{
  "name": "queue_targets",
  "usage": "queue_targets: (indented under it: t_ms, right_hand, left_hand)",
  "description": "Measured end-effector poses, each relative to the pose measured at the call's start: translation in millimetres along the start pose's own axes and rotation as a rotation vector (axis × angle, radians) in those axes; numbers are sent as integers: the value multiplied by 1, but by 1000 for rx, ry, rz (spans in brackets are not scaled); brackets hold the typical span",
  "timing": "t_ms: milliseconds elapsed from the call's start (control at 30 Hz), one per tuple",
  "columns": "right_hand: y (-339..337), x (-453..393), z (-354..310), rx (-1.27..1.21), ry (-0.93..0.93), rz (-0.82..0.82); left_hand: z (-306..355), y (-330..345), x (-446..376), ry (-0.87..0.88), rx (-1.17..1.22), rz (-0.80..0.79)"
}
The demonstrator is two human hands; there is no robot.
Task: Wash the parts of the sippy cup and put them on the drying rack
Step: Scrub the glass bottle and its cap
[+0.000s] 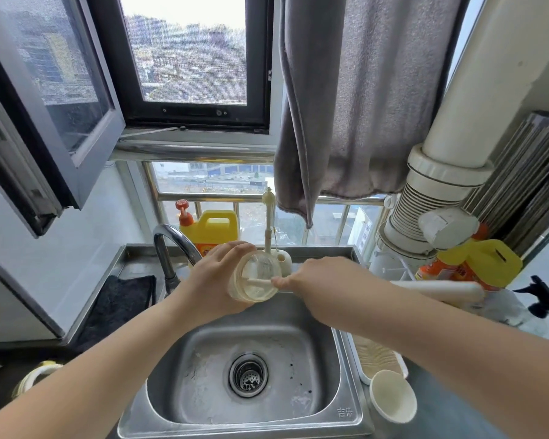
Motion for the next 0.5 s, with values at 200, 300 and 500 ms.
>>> queue_targets:
  t_ms: [200, 300, 500]
  right_hand:
    - [-22, 1, 9, 165, -20, 100]
    - [-17, 2, 6, -13, -16, 123]
    - [0, 8, 20, -277, 4, -76]
  left_hand:
    - [2, -10, 1, -49, 78, 1]
    - [11, -16, -3, 13, 57, -1]
    - [12, -10, 14, 56, 53, -56]
Point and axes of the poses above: each hand's wrist, its own x-axis away from the middle knuckle, its own y-axis out of the palm, z = x × y, the point moved 9 cm from there along -x, towards the middle knuckle, and after that the axes turned 2 degrees about z, right-handed, at the moved point
